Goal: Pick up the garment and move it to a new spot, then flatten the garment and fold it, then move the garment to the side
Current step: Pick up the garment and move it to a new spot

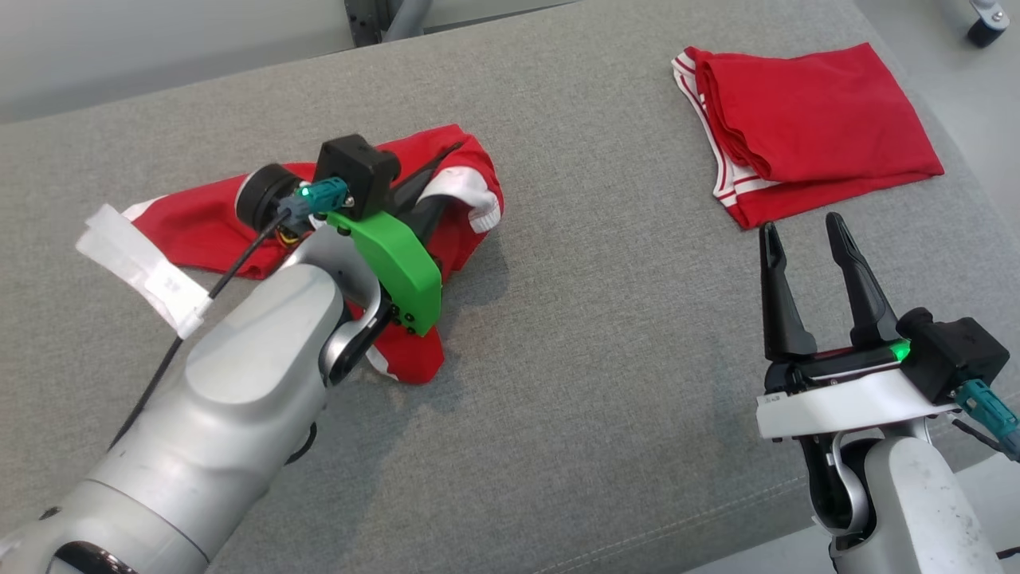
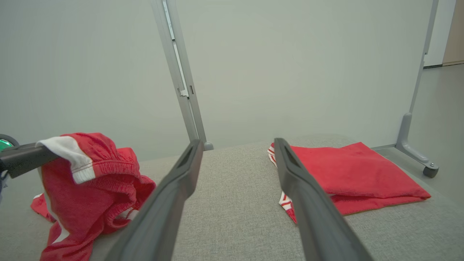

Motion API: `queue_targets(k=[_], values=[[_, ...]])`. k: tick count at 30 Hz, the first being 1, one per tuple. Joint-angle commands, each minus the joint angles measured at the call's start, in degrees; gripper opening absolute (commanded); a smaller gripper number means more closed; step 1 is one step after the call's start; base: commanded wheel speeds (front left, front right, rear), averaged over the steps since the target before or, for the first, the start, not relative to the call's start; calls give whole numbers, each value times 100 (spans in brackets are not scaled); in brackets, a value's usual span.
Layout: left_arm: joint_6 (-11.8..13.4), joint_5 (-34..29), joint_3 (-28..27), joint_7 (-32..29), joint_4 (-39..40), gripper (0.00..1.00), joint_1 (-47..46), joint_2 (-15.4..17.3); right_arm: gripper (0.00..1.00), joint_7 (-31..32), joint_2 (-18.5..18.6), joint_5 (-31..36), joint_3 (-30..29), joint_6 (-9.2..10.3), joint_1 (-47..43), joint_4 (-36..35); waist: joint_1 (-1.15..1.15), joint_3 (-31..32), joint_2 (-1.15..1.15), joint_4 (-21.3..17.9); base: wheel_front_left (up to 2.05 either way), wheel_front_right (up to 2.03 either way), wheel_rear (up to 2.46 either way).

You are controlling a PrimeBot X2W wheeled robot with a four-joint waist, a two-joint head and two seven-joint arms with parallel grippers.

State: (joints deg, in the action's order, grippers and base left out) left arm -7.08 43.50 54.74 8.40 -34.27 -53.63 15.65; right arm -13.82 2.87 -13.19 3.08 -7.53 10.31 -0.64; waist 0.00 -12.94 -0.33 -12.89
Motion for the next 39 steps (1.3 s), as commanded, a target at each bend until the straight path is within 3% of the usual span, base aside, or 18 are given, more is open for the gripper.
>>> queue_targets(k=[1, 7, 8, 9, 10, 11, 12, 24, 31, 39], values=[[6, 45, 17, 103, -243, 0, 118, -99, 100, -41, 6, -29, 13, 9, 83, 25, 0, -175, 33, -122, 0, 0, 0], [92, -67, 139, 379, -1244, 0, 175, -589, 100, -90, 6, -80, 22, 9, 160, 145, 0, -327, 33, -211, 0, 0, 0], [89, -58, 125, 423, -1369, 4, 167, -672, 100, -100, 6, -87, 25, 9, 171, 165, 0, -336, 33, -217, 0, 0, 0], [84, -27, 101, 470, -1468, 30, 159, -746, 100, -104, 5, -94, 27, 9, 181, 187, 0, -339, 33, -219, 0, 0, 0], [76, -19, 89, 511, -1555, 51, 149, -807, 100, -111, 5, -107, 27, 9, 191, 208, 0, -338, 33, -218, 0, 0, 0], [62, -6, 84, 544, -1622, 96, 145, -868, 100, -111, 6, -114, 29, 9, 198, 230, 0, -331, 33, -214, 0, 0, 0], [51, 6, 80, 572, -1682, 100, 148, -927, 100, -116, 5, -120, 33, 9, 203, 251, 0, -321, 33, -206, 0, 0, 0], [-23, -93, 120, 687, -1681, 100, 329, -1168, 100, -146, 6, -99, -72, 9, 97, 435, 0, -10, 33, 80, 0, 0, 0], [-22, -351, -74, 680, -1186, 100, 780, -921, 100, -139, 6, -18, -166, 9, -43, 470, 0, 266, 33, 371, 0, 0, 0], [322, -614, -701, 676, -285, 100, 1544, -614, 100, -125, 8, 20, -242, 9, -190, 463, 0, 530, 33, 687, 0, 0, 0]])
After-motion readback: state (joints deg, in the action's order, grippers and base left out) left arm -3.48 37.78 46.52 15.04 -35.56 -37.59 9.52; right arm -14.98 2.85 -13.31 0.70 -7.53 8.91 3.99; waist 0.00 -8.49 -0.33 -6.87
